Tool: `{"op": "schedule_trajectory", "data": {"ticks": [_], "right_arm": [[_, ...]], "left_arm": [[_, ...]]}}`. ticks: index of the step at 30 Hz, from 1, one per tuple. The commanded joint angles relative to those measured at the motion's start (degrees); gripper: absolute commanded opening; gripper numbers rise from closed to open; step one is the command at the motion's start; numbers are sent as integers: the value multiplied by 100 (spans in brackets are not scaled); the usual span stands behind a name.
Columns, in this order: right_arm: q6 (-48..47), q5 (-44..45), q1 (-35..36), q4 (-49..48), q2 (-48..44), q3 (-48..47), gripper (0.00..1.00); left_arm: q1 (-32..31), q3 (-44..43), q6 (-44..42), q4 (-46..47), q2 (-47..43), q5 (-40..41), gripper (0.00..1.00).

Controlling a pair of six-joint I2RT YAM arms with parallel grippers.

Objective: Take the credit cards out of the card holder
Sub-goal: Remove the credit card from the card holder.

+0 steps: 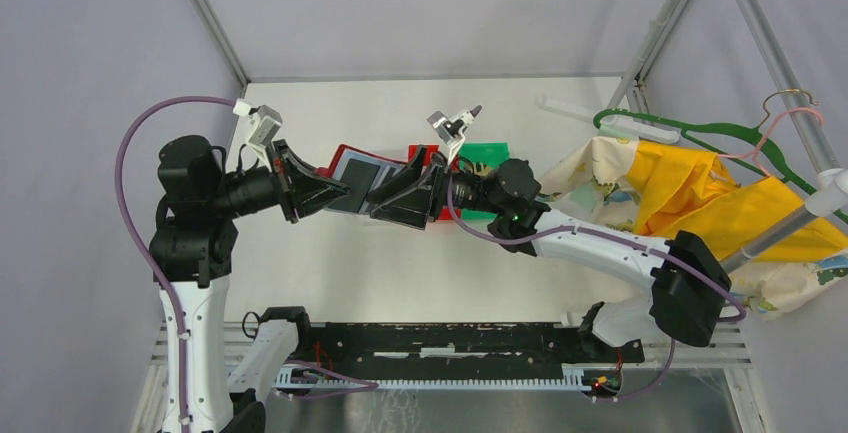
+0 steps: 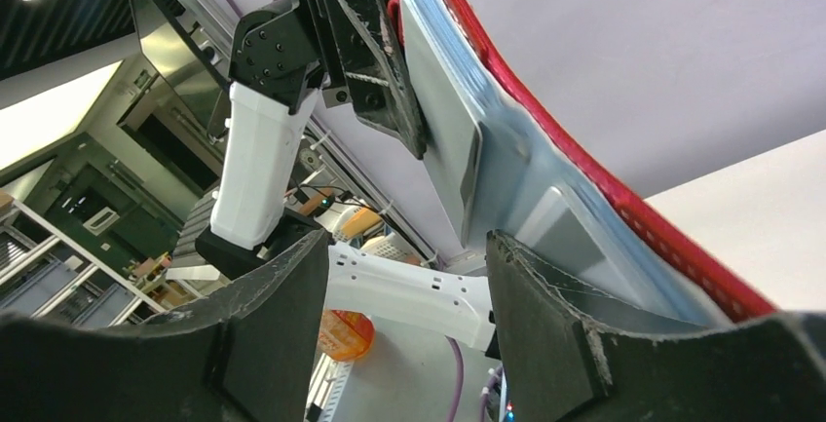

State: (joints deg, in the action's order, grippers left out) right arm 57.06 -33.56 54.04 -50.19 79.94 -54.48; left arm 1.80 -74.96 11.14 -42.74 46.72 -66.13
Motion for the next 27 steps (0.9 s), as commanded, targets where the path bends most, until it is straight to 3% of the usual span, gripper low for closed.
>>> {"op": "schedule_trajectory", "data": {"ticks": [1,10,18,21,27], "right_arm": [[300,-3,27,-779,119,-404,65],[777,-139,98,-1584,472,-488,62],[1821,147,124,-3525,875,-424,53],[1977,267,163,-3963,963,-473,50],[1800,320,260,-3955,971,-614,50]], "left_arm": [[-4,-30,288,301,-69,-333,2],[-4,-45,447,297,-8,-479,2],[-4,132,1261,724,29,-594,3],[0,178,1511,911,20,-616,9],[-2,343,1692,918,45,-807,27]]}}
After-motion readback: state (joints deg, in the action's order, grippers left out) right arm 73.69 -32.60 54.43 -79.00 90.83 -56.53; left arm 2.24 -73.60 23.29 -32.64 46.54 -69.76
